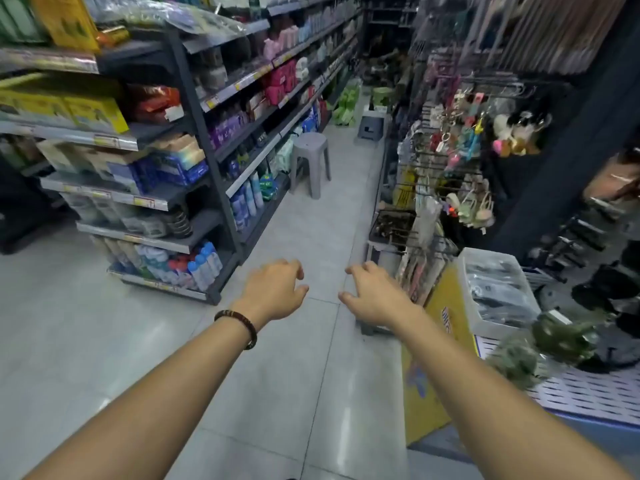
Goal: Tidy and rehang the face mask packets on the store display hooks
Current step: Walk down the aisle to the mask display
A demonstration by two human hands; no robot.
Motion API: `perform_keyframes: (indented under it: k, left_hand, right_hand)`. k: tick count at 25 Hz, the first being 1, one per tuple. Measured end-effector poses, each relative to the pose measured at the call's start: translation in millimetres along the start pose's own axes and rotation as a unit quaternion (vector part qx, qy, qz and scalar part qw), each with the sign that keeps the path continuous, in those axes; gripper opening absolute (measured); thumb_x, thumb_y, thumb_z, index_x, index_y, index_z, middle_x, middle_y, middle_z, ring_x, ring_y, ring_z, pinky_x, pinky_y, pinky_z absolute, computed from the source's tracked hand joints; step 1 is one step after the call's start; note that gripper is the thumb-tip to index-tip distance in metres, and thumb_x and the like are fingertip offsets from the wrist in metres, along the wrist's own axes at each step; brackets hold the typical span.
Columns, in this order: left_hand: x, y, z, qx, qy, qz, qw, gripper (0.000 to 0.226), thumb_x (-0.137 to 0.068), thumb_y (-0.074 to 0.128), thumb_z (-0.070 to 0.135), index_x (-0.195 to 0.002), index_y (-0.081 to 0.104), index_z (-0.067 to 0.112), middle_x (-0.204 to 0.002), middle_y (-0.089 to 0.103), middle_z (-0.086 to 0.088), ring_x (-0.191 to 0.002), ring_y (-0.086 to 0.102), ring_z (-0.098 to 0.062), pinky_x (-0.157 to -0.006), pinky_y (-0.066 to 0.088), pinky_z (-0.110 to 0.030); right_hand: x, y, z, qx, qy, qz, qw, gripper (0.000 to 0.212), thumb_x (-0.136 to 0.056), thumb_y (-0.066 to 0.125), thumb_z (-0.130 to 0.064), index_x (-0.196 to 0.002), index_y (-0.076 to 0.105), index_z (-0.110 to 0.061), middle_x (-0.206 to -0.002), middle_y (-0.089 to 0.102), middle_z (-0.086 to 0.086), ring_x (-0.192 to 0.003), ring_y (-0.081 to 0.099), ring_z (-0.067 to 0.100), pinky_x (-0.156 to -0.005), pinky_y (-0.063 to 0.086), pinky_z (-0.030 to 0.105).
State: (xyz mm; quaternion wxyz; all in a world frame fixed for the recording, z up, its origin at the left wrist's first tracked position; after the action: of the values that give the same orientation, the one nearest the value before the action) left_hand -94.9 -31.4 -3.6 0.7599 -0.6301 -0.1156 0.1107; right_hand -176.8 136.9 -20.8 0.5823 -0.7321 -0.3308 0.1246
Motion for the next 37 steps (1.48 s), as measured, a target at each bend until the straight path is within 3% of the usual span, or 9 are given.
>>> perform_keyframes:
  k: [7, 14, 23, 30, 37]
  left_hand:
    - [-94.7, 3.8, -58.5, 0.016, 0.009, -0.031, 0.999, 0.035, -0.100, 0.061, 0.050, -0.124, 0.064, 0.026, -0.125, 0.068, -0.004, -0.112, 0.066, -0.031, -0.096, 0.056, -0.046]
    - [-236.1, 16.8, -59.0, 0.016, 0.018, -0.038, 0.999, 0.035, -0.101, 0.060, 0.050, -0.126, 0.063, 0.026, -0.126, 0.068, -0.003, -0.111, 0.067, -0.029, -0.094, 0.056, -0.045]
    - [-412.6, 17.0, -81.3, 0.045, -0.029, -0.056, 0.997, 0.032, -0.100, 0.061, 0.050, -0.122, 0.065, 0.026, -0.122, 0.069, -0.001, -0.108, 0.067, -0.027, -0.092, 0.057, -0.045]
    - [-595.2, 21.4, -145.9, 0.059, -0.012, -0.042, 0.997, 0.034, -0.100, 0.061, 0.050, -0.124, 0.065, 0.026, -0.122, 0.069, -0.003, -0.109, 0.068, -0.028, -0.092, 0.057, -0.046]
    - [-788.9, 9.4, -194.1, 0.058, 0.038, -0.083, 0.994, 0.038, -0.101, 0.059, 0.049, -0.129, 0.063, 0.024, -0.127, 0.067, -0.004, -0.112, 0.066, -0.029, -0.095, 0.055, -0.046]
  right_hand:
    - [-91.1, 8.6, -12.3, -0.015, 0.035, -0.031, 0.999, 0.067, -0.104, 0.058, -0.050, -0.159, 0.042, -0.016, -0.153, 0.047, 0.017, -0.143, 0.047, 0.039, -0.113, 0.047, 0.052]
    - [-232.5, -0.7, 15.8, -0.037, 0.026, -0.026, 0.999, 0.067, -0.104, 0.058, -0.049, -0.159, 0.039, -0.016, -0.153, 0.047, 0.017, -0.142, 0.047, 0.038, -0.111, 0.047, 0.051]
    - [-414.9, -22.8, 59.0, -0.085, 0.033, -0.064, 0.994, 0.065, -0.105, 0.059, -0.046, -0.159, 0.039, -0.017, -0.153, 0.047, 0.015, -0.140, 0.048, 0.037, -0.112, 0.047, 0.051]
    - [-598.2, -60.0, 75.1, -0.072, 0.049, -0.034, 0.996, 0.061, -0.105, 0.060, -0.041, -0.158, 0.042, -0.017, -0.152, 0.050, 0.014, -0.140, 0.050, 0.035, -0.113, 0.046, 0.047]
    - [-763.1, -109.2, 83.6, -0.074, 0.104, -0.034, 0.991, 0.064, -0.105, 0.062, -0.040, -0.159, 0.041, -0.013, -0.154, 0.050, 0.017, -0.142, 0.049, 0.036, -0.116, 0.045, 0.046]
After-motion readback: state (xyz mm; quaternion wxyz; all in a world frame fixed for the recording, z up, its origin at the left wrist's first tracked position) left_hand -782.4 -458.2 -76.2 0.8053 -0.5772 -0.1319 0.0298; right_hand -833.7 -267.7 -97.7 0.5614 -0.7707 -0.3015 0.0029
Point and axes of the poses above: each hand's wrist, its own x-axis away from the middle knuckle, its own y-axis out of the palm, z = x × y, the point moved 10 cm from there along -x, towards the middle knuckle
